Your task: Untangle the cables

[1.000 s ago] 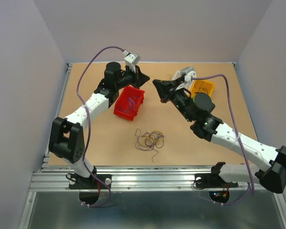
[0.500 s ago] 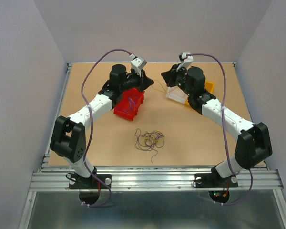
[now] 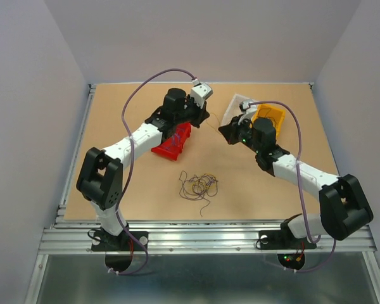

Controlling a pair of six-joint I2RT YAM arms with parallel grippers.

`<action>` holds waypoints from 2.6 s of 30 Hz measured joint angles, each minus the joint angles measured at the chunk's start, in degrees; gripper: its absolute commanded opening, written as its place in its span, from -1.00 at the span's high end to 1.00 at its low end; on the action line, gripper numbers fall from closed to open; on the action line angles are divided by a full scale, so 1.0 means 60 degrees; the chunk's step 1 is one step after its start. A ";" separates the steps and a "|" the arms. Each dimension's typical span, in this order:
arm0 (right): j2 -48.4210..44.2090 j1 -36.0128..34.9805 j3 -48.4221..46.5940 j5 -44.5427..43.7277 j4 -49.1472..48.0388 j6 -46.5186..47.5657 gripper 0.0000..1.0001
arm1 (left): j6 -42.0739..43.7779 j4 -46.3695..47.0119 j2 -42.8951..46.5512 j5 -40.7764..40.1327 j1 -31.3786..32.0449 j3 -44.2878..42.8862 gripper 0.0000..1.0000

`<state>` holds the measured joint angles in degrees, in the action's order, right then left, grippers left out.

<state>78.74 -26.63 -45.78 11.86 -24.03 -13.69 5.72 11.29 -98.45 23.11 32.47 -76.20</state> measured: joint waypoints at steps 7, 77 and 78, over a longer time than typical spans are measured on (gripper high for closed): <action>-0.0280 0.0007 0.1122 0.0040 -0.0798 -0.0142 0.83 | 0.0998 -0.0379 -0.0117 -0.1086 0.0772 -0.0058 1.00; 0.1577 -0.0076 0.1209 0.0732 -0.1927 0.1118 0.99 | 0.1679 -0.2320 -0.0783 -0.1064 0.1217 -0.1217 0.14; 0.1581 -0.0076 0.1209 0.0729 -0.1934 0.1093 0.99 | 0.1654 -0.2306 -0.0780 -0.1053 0.1213 -0.1217 0.01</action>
<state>88.23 -27.09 -38.52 16.23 -35.64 -7.14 15.64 -2.55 -103.13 16.80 39.75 -83.50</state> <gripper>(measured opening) 0.022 0.327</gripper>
